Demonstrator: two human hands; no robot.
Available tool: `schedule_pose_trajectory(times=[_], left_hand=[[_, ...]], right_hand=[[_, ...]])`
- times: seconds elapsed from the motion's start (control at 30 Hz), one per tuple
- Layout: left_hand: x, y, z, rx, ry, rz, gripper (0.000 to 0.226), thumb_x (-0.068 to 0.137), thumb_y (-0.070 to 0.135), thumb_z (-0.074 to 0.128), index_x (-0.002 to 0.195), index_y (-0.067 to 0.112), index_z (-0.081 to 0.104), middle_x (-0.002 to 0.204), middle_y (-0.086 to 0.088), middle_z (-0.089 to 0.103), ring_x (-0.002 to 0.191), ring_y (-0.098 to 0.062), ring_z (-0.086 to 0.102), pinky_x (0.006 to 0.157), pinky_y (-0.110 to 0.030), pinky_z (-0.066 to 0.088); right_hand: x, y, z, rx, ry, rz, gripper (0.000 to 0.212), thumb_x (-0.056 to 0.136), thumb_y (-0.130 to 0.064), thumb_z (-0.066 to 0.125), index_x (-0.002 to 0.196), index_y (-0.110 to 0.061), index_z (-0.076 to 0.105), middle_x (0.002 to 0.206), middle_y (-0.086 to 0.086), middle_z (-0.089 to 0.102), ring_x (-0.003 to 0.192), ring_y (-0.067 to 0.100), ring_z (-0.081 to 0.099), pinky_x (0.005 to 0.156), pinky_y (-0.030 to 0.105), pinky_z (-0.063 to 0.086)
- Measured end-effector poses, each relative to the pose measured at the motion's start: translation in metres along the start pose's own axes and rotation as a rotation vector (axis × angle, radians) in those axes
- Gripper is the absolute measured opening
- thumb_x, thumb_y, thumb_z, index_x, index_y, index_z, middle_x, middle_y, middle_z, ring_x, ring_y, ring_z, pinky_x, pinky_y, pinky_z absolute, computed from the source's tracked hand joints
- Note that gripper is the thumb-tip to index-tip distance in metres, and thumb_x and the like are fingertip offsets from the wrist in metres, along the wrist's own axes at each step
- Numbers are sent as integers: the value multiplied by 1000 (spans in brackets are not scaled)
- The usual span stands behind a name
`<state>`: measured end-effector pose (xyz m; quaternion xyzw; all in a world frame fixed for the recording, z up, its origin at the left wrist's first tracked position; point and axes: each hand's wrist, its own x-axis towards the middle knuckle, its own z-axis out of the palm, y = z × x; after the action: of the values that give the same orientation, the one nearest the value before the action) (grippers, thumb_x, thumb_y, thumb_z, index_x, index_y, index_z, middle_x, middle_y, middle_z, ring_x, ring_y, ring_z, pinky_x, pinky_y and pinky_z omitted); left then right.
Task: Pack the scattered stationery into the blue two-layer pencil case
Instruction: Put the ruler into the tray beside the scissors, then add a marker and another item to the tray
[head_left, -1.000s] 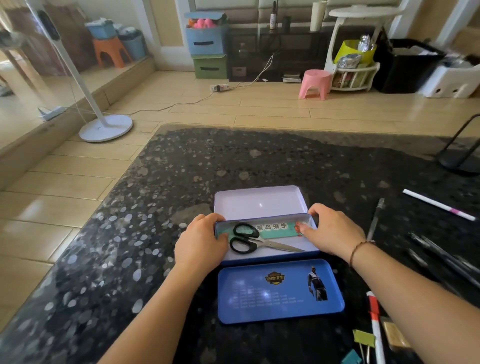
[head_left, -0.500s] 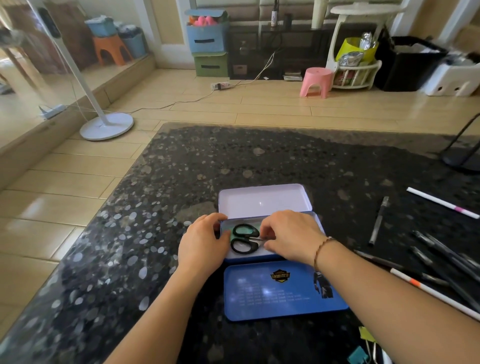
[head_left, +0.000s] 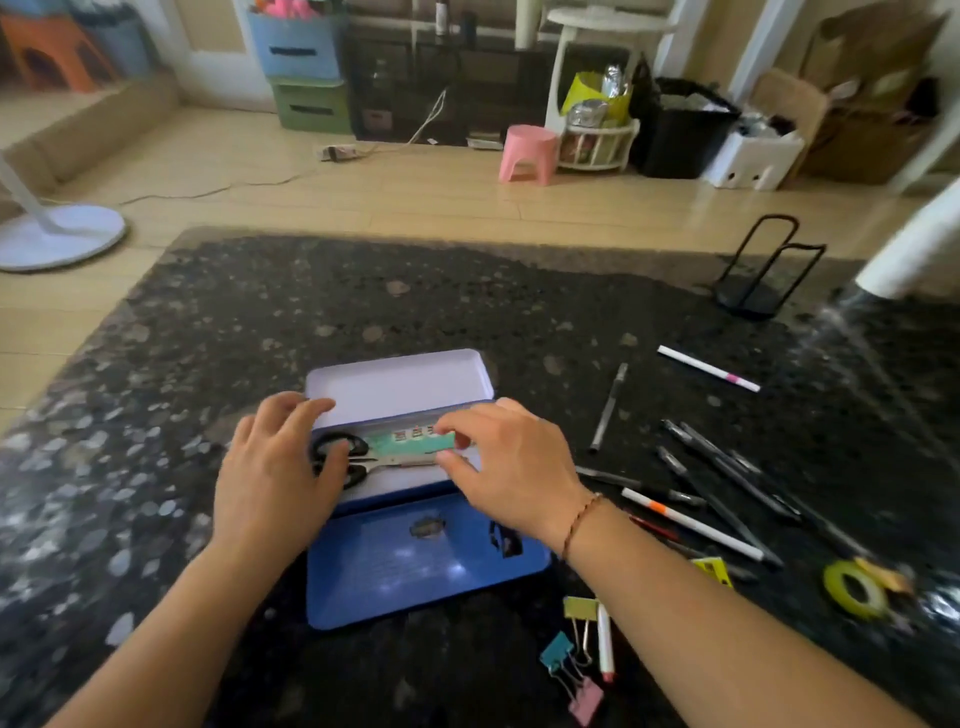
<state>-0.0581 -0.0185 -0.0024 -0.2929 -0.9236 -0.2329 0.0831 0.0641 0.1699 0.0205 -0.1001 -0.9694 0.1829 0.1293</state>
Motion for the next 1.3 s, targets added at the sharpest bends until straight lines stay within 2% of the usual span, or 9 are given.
schedule_pose_trajectory(times=[0.13,0.27,0.43,0.6,0.73,0.93,1.1,1.2,1.3], left_hand=[[-13,39,3,-55,136,296,32,85,27,58,111,10,66,116,-10,58,100,-34,51,87,-46,42],[-25,96,22,-81,39,493,32,85,35,51,105,16,68,113,-4,59,104,-32,52,81,-44,44],[-28,164,60,-127,-144,538,29,82,40,56,105,26,67,112,6,60,107,-22,51,90,-43,45],[-35,209,88,-136,-257,559,29,81,41,55,106,29,67,112,11,60,107,-16,50,88,-40,46],[-38,230,101,-145,-307,555,28,82,39,59,108,31,66,114,13,58,110,-14,49,93,-38,42],[-38,241,106,-98,-411,589,19,84,34,64,103,35,64,114,17,55,109,-7,47,98,-32,35],[-34,237,104,-21,-338,536,9,83,26,66,90,32,67,105,13,59,101,-15,53,91,-37,41],[-30,229,99,70,-269,467,10,83,25,65,89,31,69,103,11,62,98,-19,55,86,-38,41],[-27,219,97,67,-256,425,10,86,25,63,92,28,71,106,8,62,102,-20,53,87,-38,41]], right_hand=[[-66,51,-43,8,204,136,19,82,-38,64,100,-33,68,83,-14,68,82,9,59,66,27,50],[-133,116,-82,-30,235,450,15,82,-31,69,96,-36,69,82,-18,66,82,3,59,70,19,44],[-183,186,-115,-112,221,736,25,81,-12,69,90,-34,68,89,-14,62,91,16,61,76,32,53],[-205,214,-127,-75,133,847,17,80,-23,74,87,-35,64,91,-12,61,82,10,55,67,25,44],[-208,222,-124,48,50,850,23,76,-27,79,86,-37,61,91,-13,62,87,10,57,73,26,48],[-195,208,-118,-82,87,628,13,79,-34,74,86,-36,63,89,-17,56,92,9,50,78,26,47],[-188,190,-108,-24,-8,403,16,80,-41,70,95,-36,67,95,-20,59,98,7,48,84,27,45],[-187,188,-111,-57,-63,397,16,80,-46,68,93,-36,65,95,-19,58,100,9,46,84,28,44],[-187,186,-115,-73,-152,393,32,78,-58,65,104,-40,61,103,-21,54,105,9,43,88,29,42]])
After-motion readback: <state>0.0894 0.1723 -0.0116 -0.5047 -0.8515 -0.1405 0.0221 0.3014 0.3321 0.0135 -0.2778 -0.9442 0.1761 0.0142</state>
